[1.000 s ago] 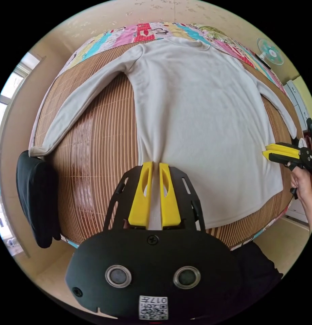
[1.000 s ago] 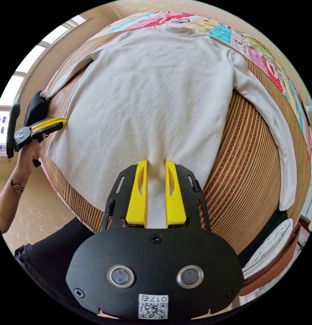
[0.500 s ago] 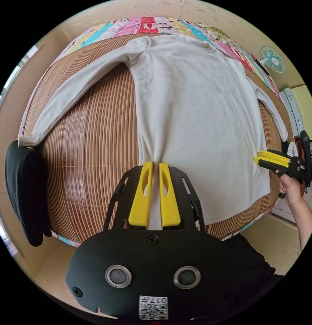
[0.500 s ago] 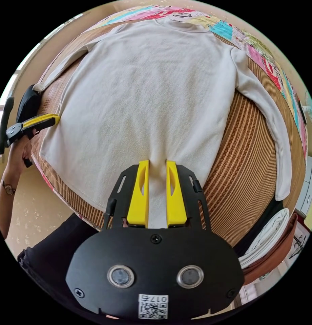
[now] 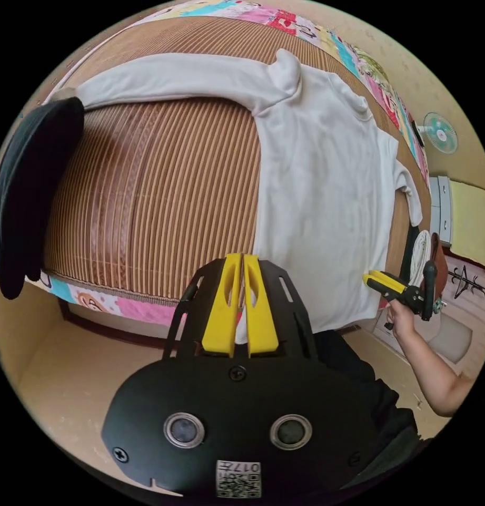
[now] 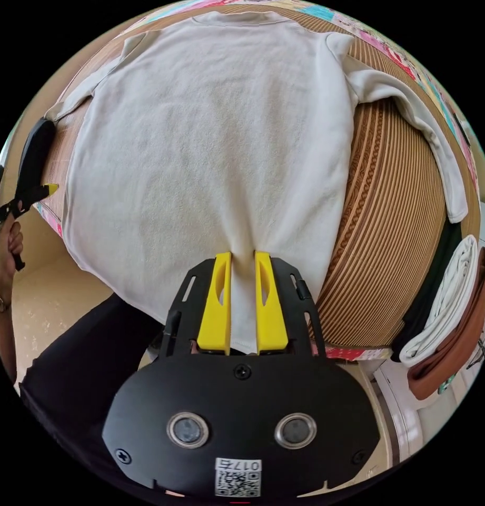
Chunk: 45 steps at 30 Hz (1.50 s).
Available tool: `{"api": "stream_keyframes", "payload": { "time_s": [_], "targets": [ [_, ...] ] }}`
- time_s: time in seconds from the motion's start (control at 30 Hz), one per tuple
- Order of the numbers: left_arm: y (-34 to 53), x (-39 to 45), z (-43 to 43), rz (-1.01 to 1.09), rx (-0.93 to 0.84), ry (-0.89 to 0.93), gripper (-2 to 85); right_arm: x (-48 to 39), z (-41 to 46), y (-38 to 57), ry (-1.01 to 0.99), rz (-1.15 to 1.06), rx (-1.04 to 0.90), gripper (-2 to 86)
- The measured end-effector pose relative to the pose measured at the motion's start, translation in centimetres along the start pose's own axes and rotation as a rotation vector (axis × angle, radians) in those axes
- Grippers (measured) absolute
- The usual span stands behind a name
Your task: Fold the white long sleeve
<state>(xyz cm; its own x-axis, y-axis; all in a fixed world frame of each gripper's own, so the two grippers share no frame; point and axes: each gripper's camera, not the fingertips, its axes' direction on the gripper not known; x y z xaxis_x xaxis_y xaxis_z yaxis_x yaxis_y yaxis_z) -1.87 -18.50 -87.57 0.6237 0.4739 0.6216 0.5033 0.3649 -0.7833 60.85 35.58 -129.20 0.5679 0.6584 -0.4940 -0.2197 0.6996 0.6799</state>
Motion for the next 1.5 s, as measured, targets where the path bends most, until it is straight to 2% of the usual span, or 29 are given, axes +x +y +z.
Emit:
{"api": "stream_keyframes", "payload": {
  "time_s": [0.23, 0.73, 1.5],
  "targets": [
    [-3.7, 5.7, -4.1, -0.003, 0.144, -0.089, -1.0, 1.5, 0.2, -2.5, -0.063, -0.008, -0.057, 7.7],
    [0.2, 11.6, -8.0, -0.006, 0.285, -0.14, -1.0, 1.1, 0.9, -5.0, -0.013, -0.031, -0.037, 7.6],
    [2.8, 14.2, -6.7, -0.004, 0.287, -0.123, -1.0, 1.5, 0.8, -7.4, -0.024, -0.037, -0.065, 7.6]
  ]
}}
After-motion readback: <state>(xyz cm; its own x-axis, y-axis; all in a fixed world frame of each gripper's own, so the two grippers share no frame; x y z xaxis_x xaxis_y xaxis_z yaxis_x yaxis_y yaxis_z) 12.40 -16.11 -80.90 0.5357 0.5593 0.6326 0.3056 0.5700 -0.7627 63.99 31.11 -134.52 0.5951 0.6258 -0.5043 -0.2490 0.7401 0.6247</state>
